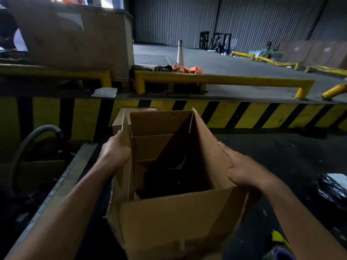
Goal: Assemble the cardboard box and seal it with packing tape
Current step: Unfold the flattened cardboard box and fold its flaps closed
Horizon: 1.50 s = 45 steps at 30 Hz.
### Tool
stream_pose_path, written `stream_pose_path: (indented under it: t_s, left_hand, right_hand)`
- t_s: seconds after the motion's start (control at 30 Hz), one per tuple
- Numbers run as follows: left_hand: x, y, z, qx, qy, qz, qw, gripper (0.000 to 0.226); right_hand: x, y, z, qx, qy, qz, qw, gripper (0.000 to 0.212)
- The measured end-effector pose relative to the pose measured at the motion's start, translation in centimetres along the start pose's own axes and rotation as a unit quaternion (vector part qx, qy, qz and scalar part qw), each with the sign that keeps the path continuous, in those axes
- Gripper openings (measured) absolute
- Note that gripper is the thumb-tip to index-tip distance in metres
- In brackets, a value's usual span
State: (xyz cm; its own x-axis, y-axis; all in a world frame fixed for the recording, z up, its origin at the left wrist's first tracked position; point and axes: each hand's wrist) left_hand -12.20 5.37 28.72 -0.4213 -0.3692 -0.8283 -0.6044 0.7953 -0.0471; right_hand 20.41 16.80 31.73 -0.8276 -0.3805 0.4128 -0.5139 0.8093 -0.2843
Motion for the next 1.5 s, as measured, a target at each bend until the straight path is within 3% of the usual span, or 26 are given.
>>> stream_pose_path:
  t_s: [0.3, 0.5, 0.7, 0.87, 1.1, 1.33, 1.5]
  left_hand:
    - [-1.0, 0.6, 1.2, 0.013, 0.1, 0.004, 0.995, 0.081]
    - [2.0, -0.1, 3.1, 0.036, 0.089, -0.002, 0.995, 0.08]
    - [6.9, -2.3, 5.7, 0.028, 0.061, -0.065, 0.996, 0.086]
    - [7.6, -3.4, 6.6, 0.061, 0.036, -0.069, 0.995, 0.095]
    - [8.2, -3.9, 5.8, 0.006, -0.017, -0.1, 0.995, 0.089]
    - [7.6, -4.2, 6.4, 0.007, -0.035, -0.105, 0.994, 0.083]
    - [8.0, -4.5, 5.5, 0.062, -0.021, -0.093, 0.994, 0.088]
  right_hand:
    - [0.0, 1.7, 1.9, -0.014, 0.032, 0.03, 0.999, 0.092]
    - [-0.7, 4.0, 6.0, -0.004, 0.057, 0.02, 0.998, 0.089]
    - [-3.0, 4.6, 10.3, 0.03, 0.075, 0.03, 0.996, 0.09]
    - [-3.0, 5.0, 10.7, 0.02, 0.083, 0.018, 0.996, 0.088]
    - [-3.8, 5.1, 10.2, -0.013, 0.117, -0.008, 0.993, 0.072]
    - [-3.5, 5.0, 11.0, -0.008, 0.093, -0.026, 0.995, 0.07]
    - [-4.5, 5.2, 10.9, -0.011, 0.097, -0.014, 0.995, 0.071]
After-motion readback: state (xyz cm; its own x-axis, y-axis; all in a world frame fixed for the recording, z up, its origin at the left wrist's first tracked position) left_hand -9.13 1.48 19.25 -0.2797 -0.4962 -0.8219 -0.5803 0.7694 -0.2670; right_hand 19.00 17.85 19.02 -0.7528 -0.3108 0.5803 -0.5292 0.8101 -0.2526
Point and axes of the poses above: each hand's wrist, its own y-axis towards the middle knuckle, its own z-axis out of the palm, x = y × z, and after that the axes turned 7 degrees about x, right-handed
